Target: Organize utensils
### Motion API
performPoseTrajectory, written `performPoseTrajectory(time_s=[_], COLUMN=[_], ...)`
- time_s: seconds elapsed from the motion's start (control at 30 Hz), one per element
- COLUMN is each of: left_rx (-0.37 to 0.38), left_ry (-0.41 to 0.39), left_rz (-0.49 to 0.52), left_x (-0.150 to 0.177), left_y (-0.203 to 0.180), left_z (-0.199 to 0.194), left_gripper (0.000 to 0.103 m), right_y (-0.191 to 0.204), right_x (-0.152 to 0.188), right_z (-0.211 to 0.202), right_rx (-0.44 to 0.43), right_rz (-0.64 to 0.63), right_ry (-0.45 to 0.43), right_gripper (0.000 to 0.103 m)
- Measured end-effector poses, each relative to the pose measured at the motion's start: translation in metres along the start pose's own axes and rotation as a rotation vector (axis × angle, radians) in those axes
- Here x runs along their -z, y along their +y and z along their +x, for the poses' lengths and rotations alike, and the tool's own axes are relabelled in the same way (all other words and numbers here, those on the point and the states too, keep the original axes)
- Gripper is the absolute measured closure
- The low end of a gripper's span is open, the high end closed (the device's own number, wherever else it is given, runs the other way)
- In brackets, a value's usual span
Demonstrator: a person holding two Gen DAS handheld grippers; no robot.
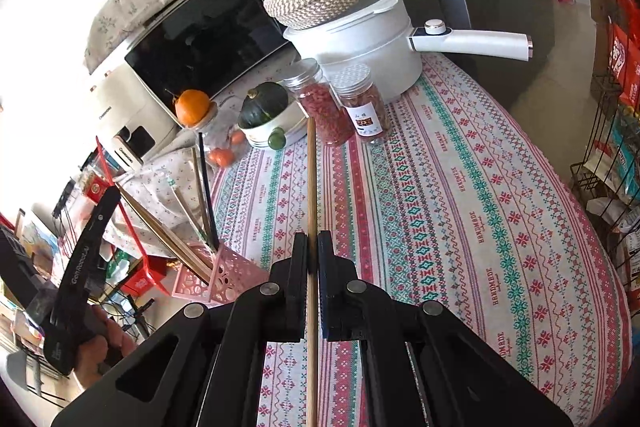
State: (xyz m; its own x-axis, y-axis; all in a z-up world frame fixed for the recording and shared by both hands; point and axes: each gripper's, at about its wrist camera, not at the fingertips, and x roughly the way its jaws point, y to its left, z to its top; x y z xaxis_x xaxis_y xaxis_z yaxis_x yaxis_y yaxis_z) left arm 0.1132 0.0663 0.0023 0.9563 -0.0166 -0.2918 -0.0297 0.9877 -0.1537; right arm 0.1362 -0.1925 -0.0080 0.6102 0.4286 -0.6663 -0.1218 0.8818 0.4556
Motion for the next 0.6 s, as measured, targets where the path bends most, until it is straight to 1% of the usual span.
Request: performPoseTrajectory(time_s=[0.13,0.3,0.37,0.43,0.57,0.6], left_rx=[-0.039,-0.058,-0.048,-0.021,0.033,0.044], left_ry=[-0.003,0.034,0.07,0.123,0.215,0.237], left_rz=[-0.012,-0.009,-0.011,-0.019,-0.02,-0.022], left_x=[0.009,0.024,0.029,0.034,0.038,0.037], left_y=[-0.002,-0.001,0.0,0.0,-0.001,0.0], left_z=[0.012,0.019,0.018,0.015,0.006,0.003], left_gripper=[0.092,0.092,0.092,0.092,0.092,0.09], right_y=[0.007,0.01,0.009,0.01,0.016,0.019], right_x=[0.001,0.0,-0.001,-0.004,-0.006,-0.006], right_z=[0.002,0.003,0.001,-0.003,-0.015,-0.017], right_rx=[-0.02,-0.025,-0.036,-0.062,-0.128,-0.146], right_rz=[0.01,0.01,0.013,0.018,0.012,0.009], right_ry=[-0.007,-0.041,-0.061,-0.091,-0.163,-0.175], right_gripper=[0.099,0.099,0.099,0.099,0.099,0.099])
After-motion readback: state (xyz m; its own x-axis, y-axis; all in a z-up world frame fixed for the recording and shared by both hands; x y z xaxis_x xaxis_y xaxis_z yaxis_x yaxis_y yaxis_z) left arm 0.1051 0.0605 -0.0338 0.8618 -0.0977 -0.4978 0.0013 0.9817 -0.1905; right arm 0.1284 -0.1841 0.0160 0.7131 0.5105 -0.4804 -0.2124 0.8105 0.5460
